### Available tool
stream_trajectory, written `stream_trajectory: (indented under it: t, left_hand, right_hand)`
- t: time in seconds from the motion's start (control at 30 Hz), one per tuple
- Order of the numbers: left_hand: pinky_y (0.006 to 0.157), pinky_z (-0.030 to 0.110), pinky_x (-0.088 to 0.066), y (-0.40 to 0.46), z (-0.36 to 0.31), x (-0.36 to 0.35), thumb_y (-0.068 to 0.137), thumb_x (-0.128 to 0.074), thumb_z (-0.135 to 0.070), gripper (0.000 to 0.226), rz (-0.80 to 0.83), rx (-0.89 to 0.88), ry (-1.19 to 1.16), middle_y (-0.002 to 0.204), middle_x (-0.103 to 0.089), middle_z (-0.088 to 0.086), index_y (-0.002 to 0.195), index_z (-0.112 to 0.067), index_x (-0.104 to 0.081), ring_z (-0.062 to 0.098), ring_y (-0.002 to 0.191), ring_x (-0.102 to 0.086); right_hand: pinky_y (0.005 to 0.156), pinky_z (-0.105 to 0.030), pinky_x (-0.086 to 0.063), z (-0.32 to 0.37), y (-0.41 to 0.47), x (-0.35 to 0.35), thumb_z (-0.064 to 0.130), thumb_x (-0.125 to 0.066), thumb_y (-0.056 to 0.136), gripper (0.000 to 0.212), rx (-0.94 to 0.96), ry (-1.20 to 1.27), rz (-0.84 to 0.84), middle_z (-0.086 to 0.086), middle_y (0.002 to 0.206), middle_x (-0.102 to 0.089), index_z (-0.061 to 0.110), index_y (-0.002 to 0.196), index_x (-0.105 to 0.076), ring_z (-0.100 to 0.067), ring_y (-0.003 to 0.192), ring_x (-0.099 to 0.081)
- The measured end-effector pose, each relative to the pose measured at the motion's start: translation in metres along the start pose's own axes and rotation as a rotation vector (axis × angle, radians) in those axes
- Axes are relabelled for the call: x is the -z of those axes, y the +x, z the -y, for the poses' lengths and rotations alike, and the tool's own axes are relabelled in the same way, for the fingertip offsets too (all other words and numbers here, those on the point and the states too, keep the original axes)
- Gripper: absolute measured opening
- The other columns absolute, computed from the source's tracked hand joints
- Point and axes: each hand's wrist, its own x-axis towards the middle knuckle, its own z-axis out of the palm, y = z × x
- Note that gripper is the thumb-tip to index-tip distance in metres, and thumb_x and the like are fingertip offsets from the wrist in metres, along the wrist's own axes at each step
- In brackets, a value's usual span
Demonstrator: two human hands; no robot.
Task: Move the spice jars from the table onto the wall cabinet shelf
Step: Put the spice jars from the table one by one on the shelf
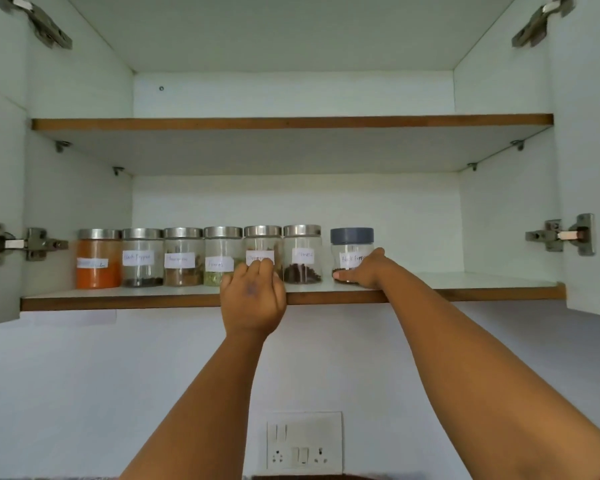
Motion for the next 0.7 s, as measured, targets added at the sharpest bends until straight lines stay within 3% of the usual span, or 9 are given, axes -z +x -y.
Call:
stream_trajectory:
  t: [0.23,0.7]
  left_hand:
    - [0.065,0.032,-0.032,-0.0002,0.0001,-0.0021,0.086,-0.038,-0.027,0.020,0.002,0.000,-0.034,0.073,-0.056,-0.002,0.084,-0.017,-0.055,0.019,0.071,-0.046]
    - [0.067,0.032,-0.031,-0.0009,-0.0014,-0.0028,0.083,-0.040,-0.027,0.021,0.022,0.031,-0.039,0.072,-0.058,-0.002,0.083,-0.016,-0.058,0.019,0.072,-0.046]
  right_hand:
    - [0.107,-0.039,-0.036,0.0011,0.0080,-0.0029,0.053,-0.084,0.064,0.117,0.023,-0.037,0.037,-0.016,0.146,-0.038,0.002,0.147,-0.019,-0.030,0.132,-0.043]
    - [0.108,-0.040,-0.037,0.0012,0.0102,-0.0030,0.057,-0.083,0.062,0.115,0.066,-0.103,0.024,-0.014,0.147,-0.038,0.004,0.146,-0.024,-0.030,0.133,-0.042]
